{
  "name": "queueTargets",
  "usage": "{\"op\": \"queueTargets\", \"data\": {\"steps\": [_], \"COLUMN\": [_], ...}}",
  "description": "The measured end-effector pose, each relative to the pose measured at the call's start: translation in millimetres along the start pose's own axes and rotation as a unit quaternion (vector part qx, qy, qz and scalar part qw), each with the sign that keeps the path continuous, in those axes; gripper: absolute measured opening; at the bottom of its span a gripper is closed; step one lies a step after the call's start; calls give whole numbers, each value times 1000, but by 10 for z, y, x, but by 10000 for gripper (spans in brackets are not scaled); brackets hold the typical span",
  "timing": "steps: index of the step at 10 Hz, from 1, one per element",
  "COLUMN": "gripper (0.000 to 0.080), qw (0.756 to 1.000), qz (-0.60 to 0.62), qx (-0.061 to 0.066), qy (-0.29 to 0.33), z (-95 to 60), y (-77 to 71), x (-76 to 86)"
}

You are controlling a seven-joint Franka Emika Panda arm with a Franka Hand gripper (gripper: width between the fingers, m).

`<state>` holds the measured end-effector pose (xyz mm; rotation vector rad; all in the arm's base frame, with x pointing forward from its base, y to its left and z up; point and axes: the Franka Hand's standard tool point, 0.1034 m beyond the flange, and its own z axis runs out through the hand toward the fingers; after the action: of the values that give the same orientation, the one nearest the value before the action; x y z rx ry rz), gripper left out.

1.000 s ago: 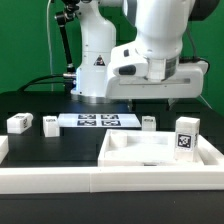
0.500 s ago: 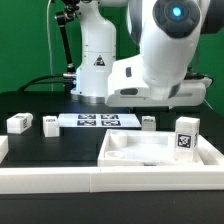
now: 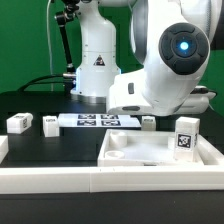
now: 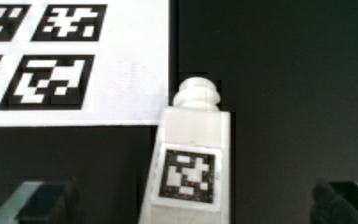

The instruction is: Assemble square table

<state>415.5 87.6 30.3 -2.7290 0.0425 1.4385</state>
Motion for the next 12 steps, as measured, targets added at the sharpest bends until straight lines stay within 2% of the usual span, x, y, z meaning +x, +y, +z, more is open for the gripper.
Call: {"op": "queueTargets", "data": {"steps": [9, 10, 11, 12], "gripper": [649, 511, 511, 372], "qw": [1000, 1000, 1000, 1000], "qz": [2, 2, 3, 4], "qx": [-1, -1, -1, -1], "qy": [21, 20, 20, 20], "z": [146, 153, 157, 158], "y": [-2, 9, 18, 25], "x": [173, 178, 181, 184]}}
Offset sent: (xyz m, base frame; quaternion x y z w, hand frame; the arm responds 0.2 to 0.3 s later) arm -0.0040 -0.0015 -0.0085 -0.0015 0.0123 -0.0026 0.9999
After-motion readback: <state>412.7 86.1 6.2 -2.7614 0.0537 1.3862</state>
